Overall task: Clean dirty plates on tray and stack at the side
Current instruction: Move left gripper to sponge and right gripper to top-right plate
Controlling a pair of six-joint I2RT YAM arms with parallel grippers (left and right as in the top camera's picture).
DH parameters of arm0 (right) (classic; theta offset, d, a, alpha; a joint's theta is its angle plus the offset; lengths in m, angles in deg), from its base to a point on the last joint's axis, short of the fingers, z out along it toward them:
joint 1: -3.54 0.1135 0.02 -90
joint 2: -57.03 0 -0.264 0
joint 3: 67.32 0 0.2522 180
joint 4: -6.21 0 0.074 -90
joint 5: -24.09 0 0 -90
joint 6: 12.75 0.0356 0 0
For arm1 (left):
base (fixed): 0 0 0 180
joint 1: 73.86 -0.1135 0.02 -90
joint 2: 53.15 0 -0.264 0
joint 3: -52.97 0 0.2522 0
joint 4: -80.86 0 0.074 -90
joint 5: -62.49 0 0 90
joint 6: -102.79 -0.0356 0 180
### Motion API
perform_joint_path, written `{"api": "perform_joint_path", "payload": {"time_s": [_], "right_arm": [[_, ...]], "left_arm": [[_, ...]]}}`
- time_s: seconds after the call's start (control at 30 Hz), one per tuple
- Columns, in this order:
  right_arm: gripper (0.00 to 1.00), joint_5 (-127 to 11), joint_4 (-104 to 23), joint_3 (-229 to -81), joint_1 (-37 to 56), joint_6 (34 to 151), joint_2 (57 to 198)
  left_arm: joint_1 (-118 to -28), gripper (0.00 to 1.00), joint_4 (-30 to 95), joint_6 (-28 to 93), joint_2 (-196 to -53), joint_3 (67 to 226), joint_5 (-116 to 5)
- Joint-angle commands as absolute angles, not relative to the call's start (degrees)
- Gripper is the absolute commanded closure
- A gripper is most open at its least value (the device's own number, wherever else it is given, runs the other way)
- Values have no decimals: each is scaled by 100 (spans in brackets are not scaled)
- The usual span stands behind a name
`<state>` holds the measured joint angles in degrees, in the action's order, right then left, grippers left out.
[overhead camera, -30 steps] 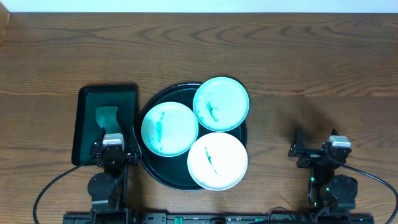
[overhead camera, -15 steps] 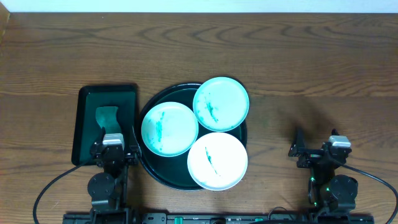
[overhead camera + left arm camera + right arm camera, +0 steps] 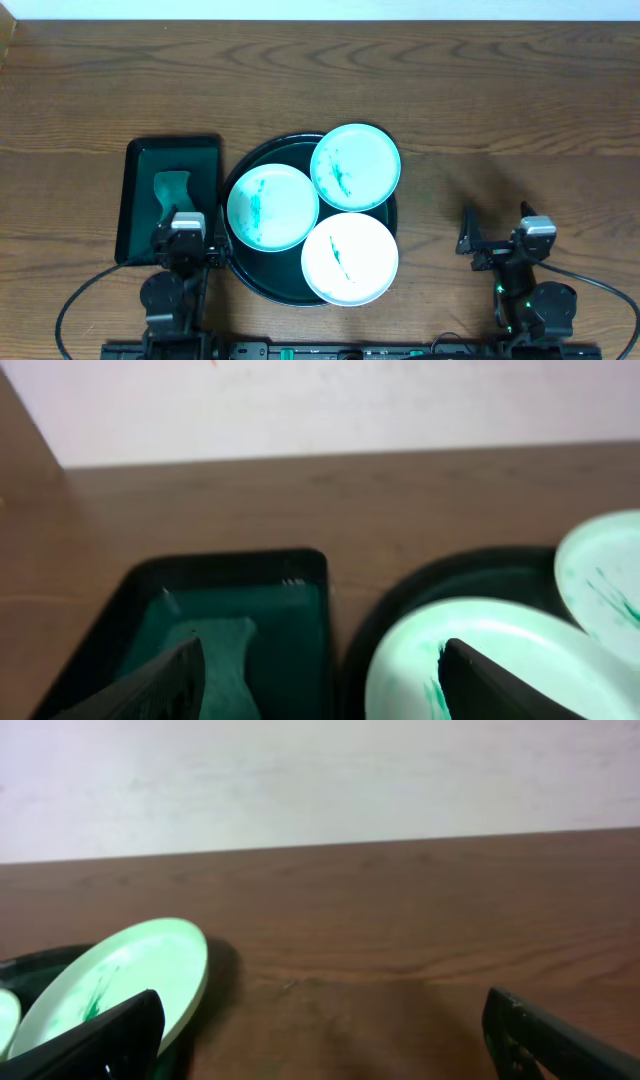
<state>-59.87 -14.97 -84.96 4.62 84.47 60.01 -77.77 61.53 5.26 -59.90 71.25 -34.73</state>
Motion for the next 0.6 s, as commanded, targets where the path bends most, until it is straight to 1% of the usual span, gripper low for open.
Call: {"api": "perform_joint_path", "payload": {"time_s": [0.0,0.13,0.27,0.4,0.57], "right_arm": [[1,-5790,-1460,-9084,436,8528,6382],[1,-5788,-1462,-9910,434,8487,7206],[1,-5545,-1637,-10826,434,8489,8292],[1,-5185,-2332,-11835,434,8491,9413],[1,-5027,-3729,-13186,434,8491,10843]], "left_arm": [[-7764,25,6038,489,-6610,7938,-3775],[-7766,25,5670,489,-7756,8941,-4055],[-7764,25,4960,489,-8991,10178,-4422],[-7764,25,3736,487,-10123,11564,-4527],[-7764,25,1837,487,-11508,13347,-4608]]}}
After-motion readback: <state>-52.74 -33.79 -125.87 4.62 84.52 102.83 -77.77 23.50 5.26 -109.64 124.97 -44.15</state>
